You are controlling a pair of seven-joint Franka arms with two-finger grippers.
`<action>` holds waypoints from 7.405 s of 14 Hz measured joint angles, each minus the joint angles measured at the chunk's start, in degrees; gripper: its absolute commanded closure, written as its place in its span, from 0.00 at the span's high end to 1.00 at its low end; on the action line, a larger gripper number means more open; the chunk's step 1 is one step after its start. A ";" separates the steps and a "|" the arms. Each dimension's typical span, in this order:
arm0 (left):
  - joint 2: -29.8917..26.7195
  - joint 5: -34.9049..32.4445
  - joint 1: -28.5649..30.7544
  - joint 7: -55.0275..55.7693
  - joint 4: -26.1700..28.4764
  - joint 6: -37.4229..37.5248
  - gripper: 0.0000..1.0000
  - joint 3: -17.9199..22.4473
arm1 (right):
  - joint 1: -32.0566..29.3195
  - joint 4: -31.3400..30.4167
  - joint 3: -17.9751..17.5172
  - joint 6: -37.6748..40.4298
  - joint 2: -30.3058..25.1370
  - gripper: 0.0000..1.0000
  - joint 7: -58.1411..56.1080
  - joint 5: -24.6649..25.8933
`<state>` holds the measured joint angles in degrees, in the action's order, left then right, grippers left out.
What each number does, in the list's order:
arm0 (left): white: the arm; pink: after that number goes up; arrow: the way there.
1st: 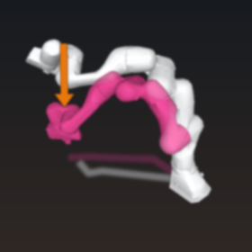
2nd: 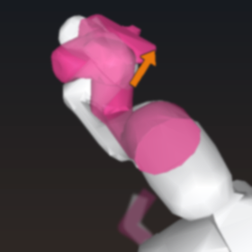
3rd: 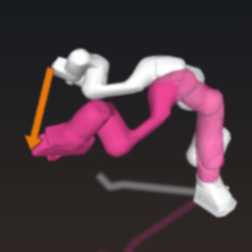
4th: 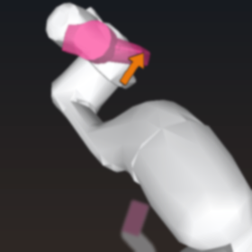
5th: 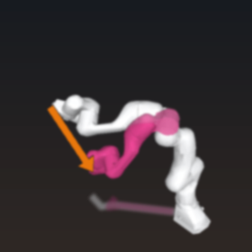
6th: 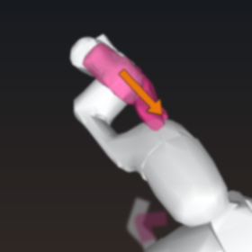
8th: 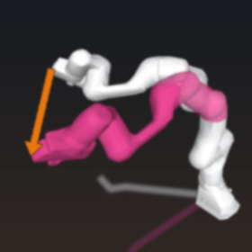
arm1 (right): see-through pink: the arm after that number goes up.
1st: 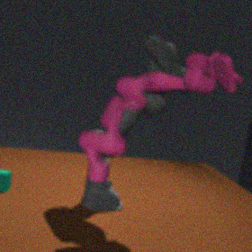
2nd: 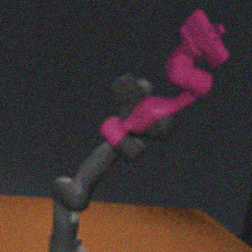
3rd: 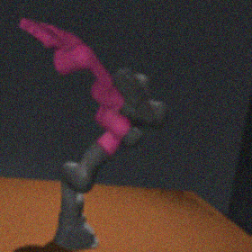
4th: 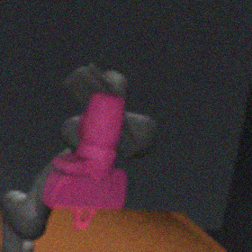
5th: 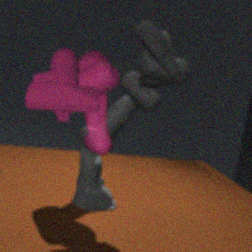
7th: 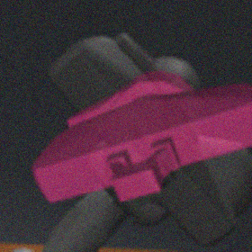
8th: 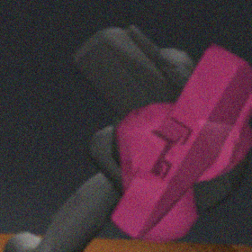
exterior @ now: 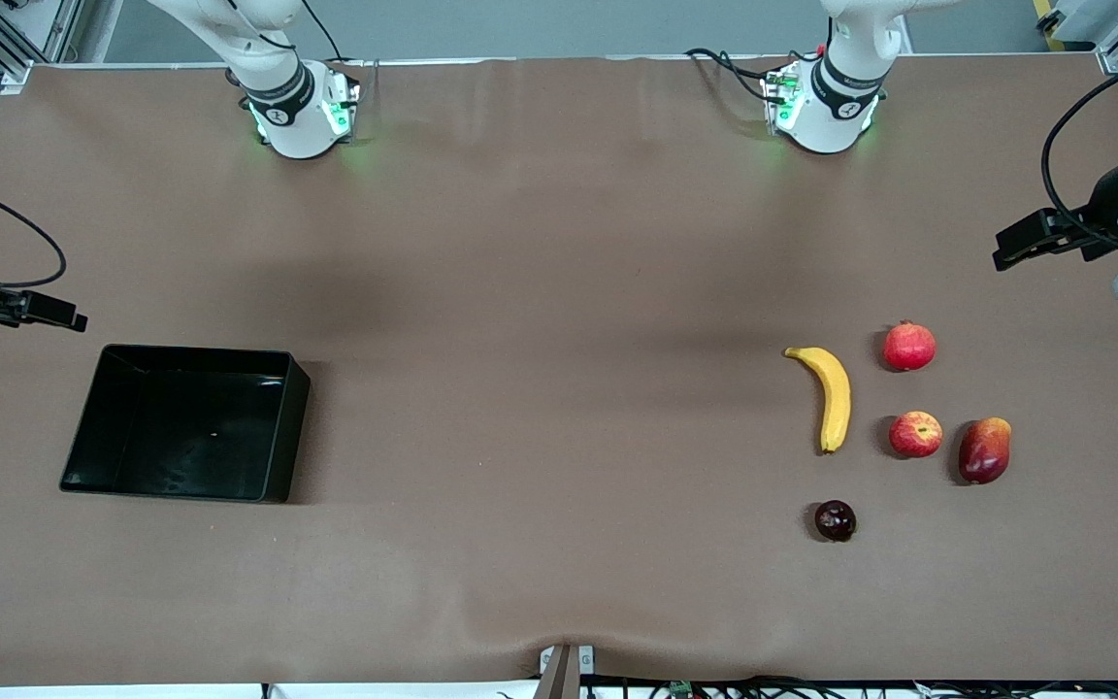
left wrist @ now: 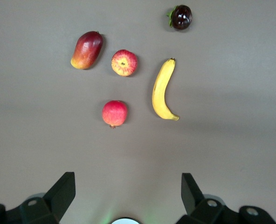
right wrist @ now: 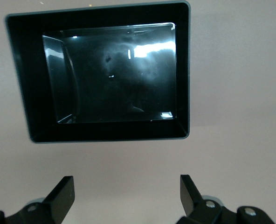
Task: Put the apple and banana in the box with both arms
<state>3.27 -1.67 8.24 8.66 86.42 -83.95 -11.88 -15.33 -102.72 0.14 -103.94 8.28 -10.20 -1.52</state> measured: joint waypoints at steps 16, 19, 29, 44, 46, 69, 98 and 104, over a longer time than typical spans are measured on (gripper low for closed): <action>8.70 -5.87 0.45 0.89 20.54 -35.63 1.00 0.04 | -7.91 -1.10 -0.57 -27.71 22.50 1.00 -13.54 0.42; 13.32 -8.13 0.66 0.89 20.61 -40.41 1.00 0.04 | -7.87 -1.01 -0.67 -28.16 23.93 0.21 -13.53 0.39; 22.73 -13.43 1.99 0.90 20.42 -51.53 1.00 0.20 | -6.23 2.98 -1.12 -27.22 25.94 0.00 -13.43 0.36; 29.18 -19.84 5.33 0.90 20.14 -56.95 1.00 0.23 | 7.86 9.63 -4.66 -12.94 20.17 0.00 1.89 -5.23; 29.80 -19.89 5.65 0.90 20.13 -57.77 1.00 0.23 | 12.60 9.77 -4.78 -12.94 20.14 0.00 9.14 -5.28; 23.78 -19.95 4.74 16.99 18.33 -44.46 0.14 -14.71 | 49.37 8.71 -4.24 -28.73 28.43 0.30 46.25 -5.36; 39.63 -23.90 -23.46 58.75 5.07 -36.34 0.62 -14.90 | 18.29 10.19 -2.73 2.74 1.14 1.00 18.55 -5.76; 40.49 -23.90 -23.43 60.47 3.52 -38.07 1.00 -13.86 | 8.91 10.19 -2.44 11.49 -6.42 1.00 6.98 -5.25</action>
<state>43.76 -25.57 -15.18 69.13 89.94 -122.02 -25.74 -6.42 -92.53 -2.30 -92.45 1.86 -3.22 -6.78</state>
